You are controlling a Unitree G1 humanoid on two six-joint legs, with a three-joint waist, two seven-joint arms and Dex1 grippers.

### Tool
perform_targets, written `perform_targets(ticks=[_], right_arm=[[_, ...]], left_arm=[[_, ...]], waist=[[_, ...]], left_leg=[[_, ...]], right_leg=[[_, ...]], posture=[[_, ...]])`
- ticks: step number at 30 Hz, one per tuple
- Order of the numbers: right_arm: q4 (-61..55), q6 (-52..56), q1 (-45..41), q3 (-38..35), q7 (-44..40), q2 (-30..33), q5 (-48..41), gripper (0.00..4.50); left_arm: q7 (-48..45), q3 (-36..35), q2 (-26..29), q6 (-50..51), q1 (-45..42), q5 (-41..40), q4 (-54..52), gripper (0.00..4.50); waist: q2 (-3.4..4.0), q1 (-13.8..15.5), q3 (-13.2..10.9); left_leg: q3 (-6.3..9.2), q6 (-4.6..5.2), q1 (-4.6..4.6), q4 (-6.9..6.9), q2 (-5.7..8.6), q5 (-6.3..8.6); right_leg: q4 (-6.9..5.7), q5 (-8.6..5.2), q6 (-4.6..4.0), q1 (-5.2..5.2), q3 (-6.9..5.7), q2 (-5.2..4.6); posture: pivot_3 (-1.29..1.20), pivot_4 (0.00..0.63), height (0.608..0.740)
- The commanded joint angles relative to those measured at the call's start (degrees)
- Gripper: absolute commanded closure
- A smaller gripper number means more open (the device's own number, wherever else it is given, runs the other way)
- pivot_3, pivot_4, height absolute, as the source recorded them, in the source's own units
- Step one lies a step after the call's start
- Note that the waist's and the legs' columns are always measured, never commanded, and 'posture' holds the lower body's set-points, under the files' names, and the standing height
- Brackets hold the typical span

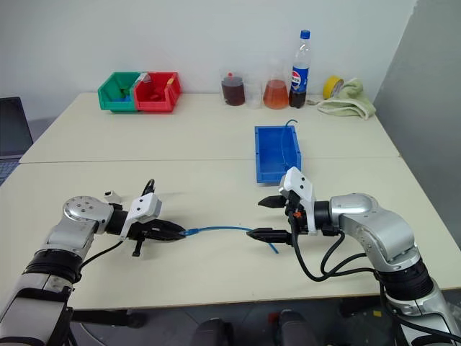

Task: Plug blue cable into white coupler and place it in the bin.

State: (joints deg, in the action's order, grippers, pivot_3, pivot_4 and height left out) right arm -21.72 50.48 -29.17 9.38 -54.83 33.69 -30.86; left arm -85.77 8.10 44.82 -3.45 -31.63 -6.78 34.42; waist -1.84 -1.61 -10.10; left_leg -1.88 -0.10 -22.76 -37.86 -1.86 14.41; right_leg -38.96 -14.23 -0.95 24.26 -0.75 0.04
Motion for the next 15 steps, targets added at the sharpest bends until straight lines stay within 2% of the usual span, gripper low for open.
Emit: perform_targets(ticks=[1, 6, 9, 15], right_arm=[[-3.46, 1.17, 0.25, -2.58, 1.40, -0.39, -3.33, 0.00], [-5.08, 3.95, 0.17, -5.70, 3.88, -0.97, -7.16, 0.00], [-6.01, 7.13, -0.07, -9.06, 5.56, -1.13, -11.68, 0.00], [-6.48, 11.38, 0.07, -11.36, 8.66, -1.87, -17.83, 0.00]], left_arm=[[4.63, -3.56, -0.65, 17.11, 1.65, -6.24, -13.79, 4.26], [17.09, -10.94, -4.76, 38.28, 4.69, -16.59, -31.69, 4.26], [26.32, -16.56, -9.14, 49.66, 6.64, -24.23, -41.63, 4.26], [39.37, -23.38, -17.38, 62.36, 7.50, -35.81, -49.65, 4.26]], waist=[[0.00, 0.02, 0.00], [-0.08, 0.20, -0.05], [-0.08, 0.07, -0.05], [-0.09, -0.06, -0.06]], left_leg=[[0.01, 0.00, -0.02, -0.02, 0.00, 0.00], [0.09, 0.00, -0.12, -0.08, 0.01, 0.00], [0.08, -0.01, -0.10, -0.07, 0.03, 0.00], [0.10, -0.02, 0.00, -0.05, -0.02, -0.01]], right_leg=[[0.01, 0.00, 0.00, 0.00, -0.01, 0.00], [0.02, 0.02, 0.04, 0.01, -0.05, -0.05], [0.04, 0.03, 0.07, 0.00, -0.02, -0.06], [-0.02, 0.03, 0.07, -0.05, -0.01, 0.01]], posture=[[0.00, 0.150, 0.740], [0.00, 0.150, 0.740], [0.00, 0.150, 0.740], [0.00, 0.150, 0.740]])
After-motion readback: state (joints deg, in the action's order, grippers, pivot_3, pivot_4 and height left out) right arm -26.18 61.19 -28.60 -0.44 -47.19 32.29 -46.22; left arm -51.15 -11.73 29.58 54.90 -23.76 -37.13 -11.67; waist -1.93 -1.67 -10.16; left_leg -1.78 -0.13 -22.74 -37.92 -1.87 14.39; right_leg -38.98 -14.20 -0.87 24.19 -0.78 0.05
